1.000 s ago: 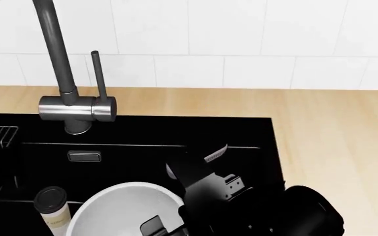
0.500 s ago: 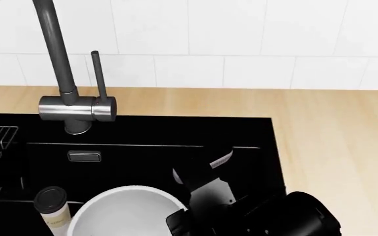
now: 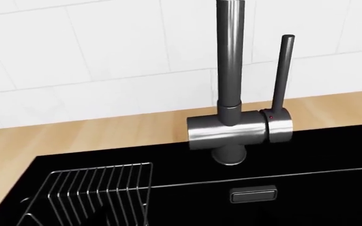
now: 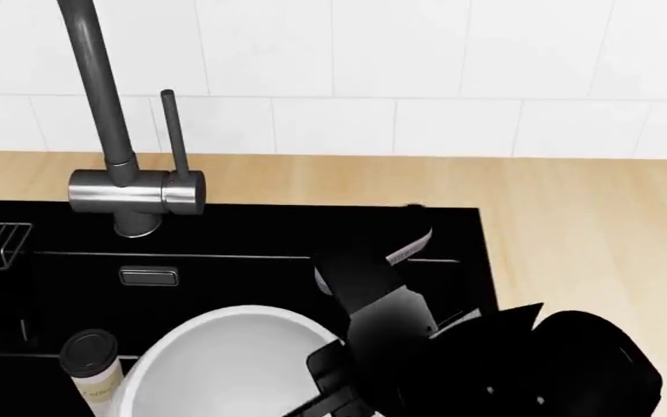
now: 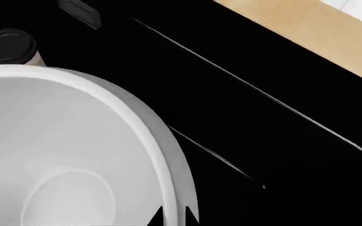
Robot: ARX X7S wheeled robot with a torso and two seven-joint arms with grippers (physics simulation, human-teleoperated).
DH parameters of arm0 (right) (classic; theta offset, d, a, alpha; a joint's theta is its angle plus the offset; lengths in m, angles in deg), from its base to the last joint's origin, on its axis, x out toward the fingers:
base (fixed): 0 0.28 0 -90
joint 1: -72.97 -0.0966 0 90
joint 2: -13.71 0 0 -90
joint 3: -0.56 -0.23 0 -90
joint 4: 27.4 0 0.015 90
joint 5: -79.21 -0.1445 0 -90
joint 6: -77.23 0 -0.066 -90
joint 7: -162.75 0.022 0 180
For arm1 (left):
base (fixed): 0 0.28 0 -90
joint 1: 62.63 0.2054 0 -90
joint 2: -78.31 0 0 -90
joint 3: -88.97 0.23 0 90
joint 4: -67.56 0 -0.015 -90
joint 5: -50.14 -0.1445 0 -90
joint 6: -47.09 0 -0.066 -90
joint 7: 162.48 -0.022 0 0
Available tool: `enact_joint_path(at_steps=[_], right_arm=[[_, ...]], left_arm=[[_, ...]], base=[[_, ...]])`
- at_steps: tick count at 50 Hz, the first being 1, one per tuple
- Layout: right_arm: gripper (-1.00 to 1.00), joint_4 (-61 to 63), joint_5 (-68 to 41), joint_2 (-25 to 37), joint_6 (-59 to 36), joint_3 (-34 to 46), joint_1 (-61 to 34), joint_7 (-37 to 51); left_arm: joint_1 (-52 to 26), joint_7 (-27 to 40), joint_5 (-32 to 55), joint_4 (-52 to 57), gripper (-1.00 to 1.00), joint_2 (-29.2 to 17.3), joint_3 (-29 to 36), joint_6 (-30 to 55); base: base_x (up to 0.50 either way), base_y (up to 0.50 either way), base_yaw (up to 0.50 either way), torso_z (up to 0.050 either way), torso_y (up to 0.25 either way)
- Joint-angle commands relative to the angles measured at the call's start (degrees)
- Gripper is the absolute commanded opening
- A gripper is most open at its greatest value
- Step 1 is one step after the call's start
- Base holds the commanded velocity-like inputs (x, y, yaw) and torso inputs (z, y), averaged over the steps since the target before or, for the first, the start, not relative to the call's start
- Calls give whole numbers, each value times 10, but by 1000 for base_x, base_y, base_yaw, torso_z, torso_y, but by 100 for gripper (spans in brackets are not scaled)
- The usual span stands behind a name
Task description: Pick the cup and bowl from the sink and place them on the counter for drying.
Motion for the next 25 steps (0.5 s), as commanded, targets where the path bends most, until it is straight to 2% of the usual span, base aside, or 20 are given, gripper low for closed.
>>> enact_joint_path(at_steps=[1, 7, 10, 15, 17, 25], right_arm=[[-100, 73, -86, 15, -69, -64, -48, 79], [-100, 93, -151, 34, -104, -95, -70, 136], [-100, 105, -198, 48, -115, -117, -79, 183], [-100, 111, -296, 83, -116, -145, -99, 280], [-100, 115, -326, 94, -115, -148, -106, 298], [-100, 117, -403, 141, -108, -148, -158, 358]], left_arm=[[-2, -3, 1, -3, 100, 6, -2, -2], [-18, 27, -16, -21, 100, 42, 34, -10], [-18, 30, -17, -18, 100, 44, 38, -8], [-14, 20, -7, -9, 100, 29, 20, -2], [-6, 10, 2, 1, 100, 16, 4, 4], [-11, 13, 3, 3, 100, 14, 1, 9]], base=[[0, 0, 0, 0, 0], [0, 0, 0, 0, 0], [0, 0, 0, 0, 0], [0, 0, 0, 0, 0], [0, 0, 0, 0, 0], [0, 0, 0, 0, 1]])
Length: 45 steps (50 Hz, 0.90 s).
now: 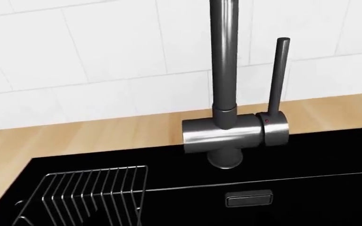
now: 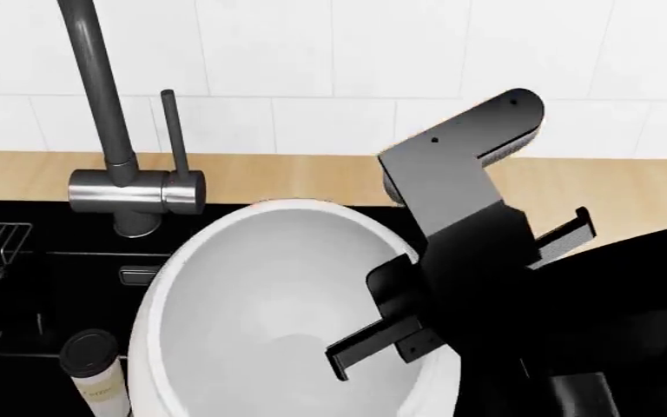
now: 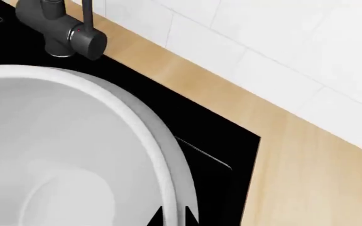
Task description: Pick the cup and bowl from the sink and place them on the counter for drying.
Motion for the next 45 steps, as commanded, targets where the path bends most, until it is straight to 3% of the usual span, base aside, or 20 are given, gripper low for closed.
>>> enact_joint_path(at_steps=[1, 11, 26, 33, 45], right_arm=[[-100, 15, -113, 56, -4, -37, -63, 94], [-100, -10, -178, 130, -2, -26, -120, 146], [-100, -54, -290, 310, -22, 25, -206, 243], [-100, -64, -285, 390, -18, 12, -173, 214], [-100, -102, -172, 434, -25, -8, -120, 113]], left_arm=[[1, -9, 8, 7, 100, -2, -15, 4], [11, -23, 15, 3, 100, -15, -21, -3], [-10, 6, -7, -31, 100, 26, 30, -26], [-17, 21, -21, -29, 100, 28, 52, -35], [-9, 9, -8, -4, 100, 5, 43, -21]], base=[[0, 0, 0, 0, 0], [0, 0, 0, 0, 0], [0, 0, 0, 0, 0], [0, 0, 0, 0, 0], [0, 0, 0, 0, 1]])
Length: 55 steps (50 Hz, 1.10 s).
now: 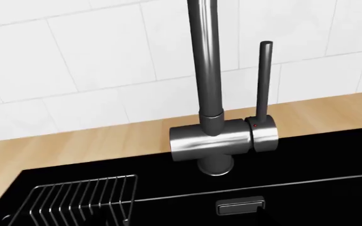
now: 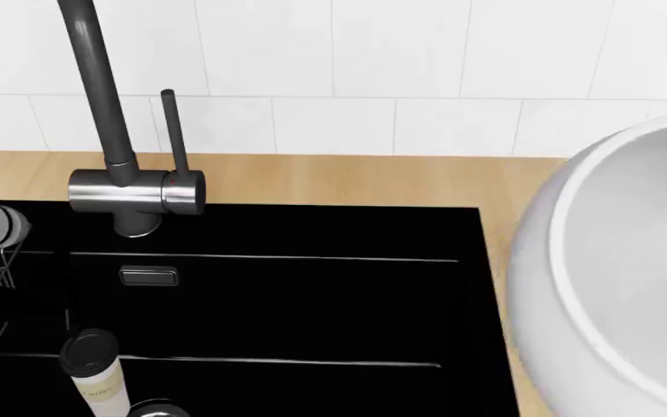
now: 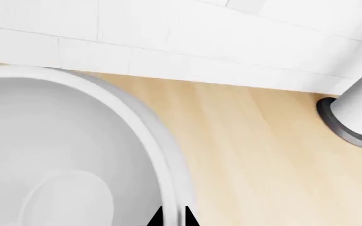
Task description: Pick the cup and bowl from the sink and place them on the counter for drying.
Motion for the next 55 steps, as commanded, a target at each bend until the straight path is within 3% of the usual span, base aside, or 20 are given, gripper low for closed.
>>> enact_joint_path(at_steps=[1, 10, 40, 41, 55], right_arm=[[-100, -28, 78, 68, 8, -20, 43, -77], [-100, -43, 139, 109, 45, -13, 96, -140], [-100, -85, 215, 75, 150, 46, 224, -213], [100, -86, 217, 73, 144, 46, 218, -212], [100, -89, 230, 42, 30, 29, 97, -180]], left_arm=[[3, -13, 6, 15, 100, -11, -1, 3], [5, -22, 19, 24, 100, -21, -22, 13], [4, -4, 12, 20, 100, -16, -1, 8], [5, -6, 13, 20, 100, -18, -3, 8], [-2, -1, 9, 6, 100, -12, 9, -1]], base=[[0, 0, 0, 0, 0], [0, 0, 0, 0, 0], [0, 0, 0, 0, 0], [0, 0, 0, 0, 0], [0, 0, 0, 0, 0]])
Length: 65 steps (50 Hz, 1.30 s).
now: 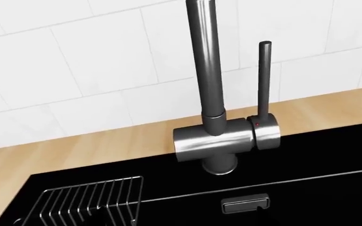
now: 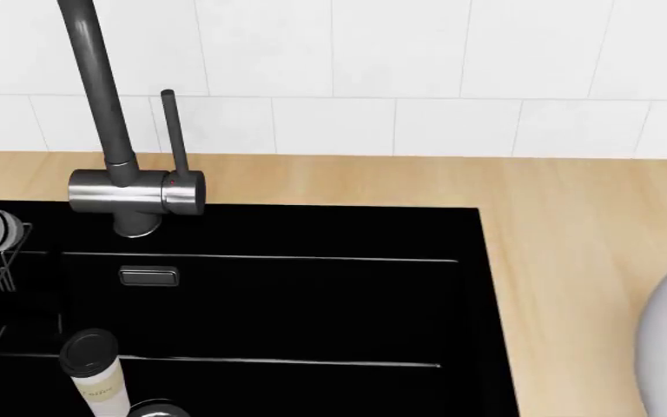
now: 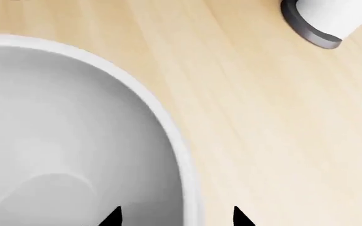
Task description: Pick the cup and bowl from the sink and place them on the counter for drying.
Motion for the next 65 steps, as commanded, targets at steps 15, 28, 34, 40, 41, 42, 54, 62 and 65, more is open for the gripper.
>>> enact_joint_path(at_steps=[15, 28, 34, 40, 41, 42, 54, 62, 65], right_arm=[[100, 13, -14, -95, -134, 211, -435, 50], [100, 123, -89, -110, -45, 166, -467, 83], [100, 140, -159, -115, -60, 160, -516, 122], [100, 124, -206, -138, -71, 172, -556, 156], [100, 124, -211, -142, -69, 173, -560, 160], [100, 128, -215, -146, -60, 170, -560, 161], [100, 319, -198, -66, 160, 87, -409, 91], [100, 442, -148, 28, 392, 69, -262, 22], [100, 447, -146, 38, 411, 74, -247, 32]], left_arm=[[0, -16, 10, -8, 100, -3, -9, -14], [-8, -11, 14, -2, 100, -2, -5, -1], [-15, -7, 10, -10, 100, 3, 7, -4], [-10, -11, 15, -6, 100, -1, 1, -3], [-8, -11, 15, -6, 100, -2, 1, -5], [-5, -12, 16, -5, 100, -3, -2, -6], [0, -8, 16, -3, 100, 2, 4, -11], [4, 19, 22, 43, 100, 28, 9, 12], [-3, 37, 24, 58, 100, 42, -3, 35]], base=[[0, 0, 0, 0, 0], [0, 0, 0, 0, 0], [0, 0, 0, 0, 0], [0, 0, 0, 0, 0], [0, 0, 0, 0, 0], [0, 0, 0, 0, 0], [0, 0, 0, 0, 0], [0, 0, 0, 0, 0], [0, 0, 0, 0, 0]])
